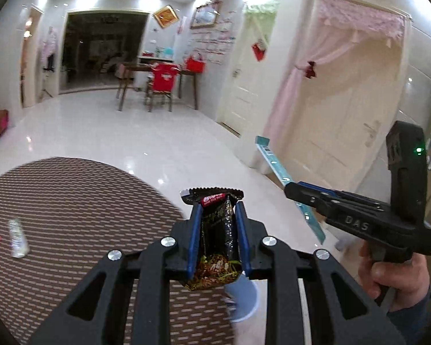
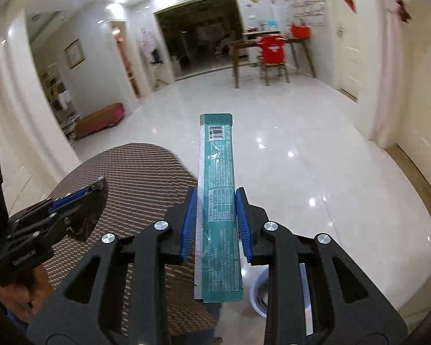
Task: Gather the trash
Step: 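Carry both items over the blue bucket and open both tools to drop them, then move both tools back over the last trash on the table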
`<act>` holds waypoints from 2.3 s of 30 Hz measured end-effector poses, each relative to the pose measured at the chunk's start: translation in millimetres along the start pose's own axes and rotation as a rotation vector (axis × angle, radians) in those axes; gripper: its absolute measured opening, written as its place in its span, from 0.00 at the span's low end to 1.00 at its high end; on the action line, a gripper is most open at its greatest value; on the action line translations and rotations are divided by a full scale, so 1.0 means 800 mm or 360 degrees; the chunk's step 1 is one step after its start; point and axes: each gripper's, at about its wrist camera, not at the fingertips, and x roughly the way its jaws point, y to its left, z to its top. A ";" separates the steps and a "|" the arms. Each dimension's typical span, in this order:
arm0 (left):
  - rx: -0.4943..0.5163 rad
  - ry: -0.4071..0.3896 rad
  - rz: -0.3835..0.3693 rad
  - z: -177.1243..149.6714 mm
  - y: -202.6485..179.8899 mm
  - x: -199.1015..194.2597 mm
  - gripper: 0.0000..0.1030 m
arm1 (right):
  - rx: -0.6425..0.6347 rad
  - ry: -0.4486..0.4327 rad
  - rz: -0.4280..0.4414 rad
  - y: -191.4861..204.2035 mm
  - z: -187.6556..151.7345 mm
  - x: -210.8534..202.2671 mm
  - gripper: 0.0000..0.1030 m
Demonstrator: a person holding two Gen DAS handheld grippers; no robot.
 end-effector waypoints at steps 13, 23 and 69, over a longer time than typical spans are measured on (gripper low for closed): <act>0.0094 0.0503 -0.0057 -0.089 -0.103 0.183 0.22 | 0.0430 0.0297 -0.0150 -0.174 -0.086 0.053 0.27; 0.0113 0.0785 0.0010 -0.140 -0.103 0.287 0.51 | 0.0684 0.0476 -0.0111 -0.248 -0.148 0.118 0.37; 0.0102 -0.0028 0.0310 -0.013 0.025 -0.010 0.92 | 0.0441 0.0078 -0.0091 -0.057 0.013 0.027 0.94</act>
